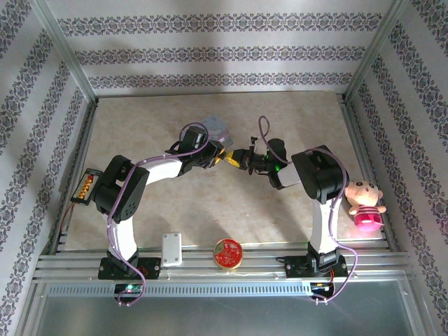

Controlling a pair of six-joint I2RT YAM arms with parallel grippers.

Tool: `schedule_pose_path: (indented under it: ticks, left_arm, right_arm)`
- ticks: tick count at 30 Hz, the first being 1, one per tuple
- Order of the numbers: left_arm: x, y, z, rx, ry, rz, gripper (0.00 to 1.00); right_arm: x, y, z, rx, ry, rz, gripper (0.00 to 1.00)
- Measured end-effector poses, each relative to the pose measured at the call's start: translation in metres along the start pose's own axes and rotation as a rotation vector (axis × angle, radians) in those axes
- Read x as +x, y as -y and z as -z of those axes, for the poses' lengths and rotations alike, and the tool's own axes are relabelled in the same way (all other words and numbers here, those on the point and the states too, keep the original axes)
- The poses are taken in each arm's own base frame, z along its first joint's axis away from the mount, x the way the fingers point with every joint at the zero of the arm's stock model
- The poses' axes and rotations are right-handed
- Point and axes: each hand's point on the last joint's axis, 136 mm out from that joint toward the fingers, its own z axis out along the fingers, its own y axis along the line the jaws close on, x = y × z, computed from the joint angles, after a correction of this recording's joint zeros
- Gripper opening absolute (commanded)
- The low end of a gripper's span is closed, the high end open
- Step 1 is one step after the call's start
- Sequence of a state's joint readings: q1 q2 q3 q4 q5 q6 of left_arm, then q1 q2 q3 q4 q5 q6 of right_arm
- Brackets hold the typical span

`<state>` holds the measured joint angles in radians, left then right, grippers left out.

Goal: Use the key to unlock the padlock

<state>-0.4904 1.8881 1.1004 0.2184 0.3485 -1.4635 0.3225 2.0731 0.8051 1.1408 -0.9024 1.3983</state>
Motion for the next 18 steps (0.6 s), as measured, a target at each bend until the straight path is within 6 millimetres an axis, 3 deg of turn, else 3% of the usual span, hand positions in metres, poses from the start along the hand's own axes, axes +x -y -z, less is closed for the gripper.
schedule_pose_path:
  ticks: [12,18]
  left_arm:
    - [0.003,0.003,0.0,0.034,-0.014,-0.003,0.0]
    - [0.013,-0.001,-0.001,0.032,-0.064,-0.03,0.0]
  right_arm:
    - [-0.001,-0.002,0.007,-0.034,0.041,-0.217,0.0]
    - [-0.004,0.004,0.012,-0.039,0.11,-0.25,0.24]
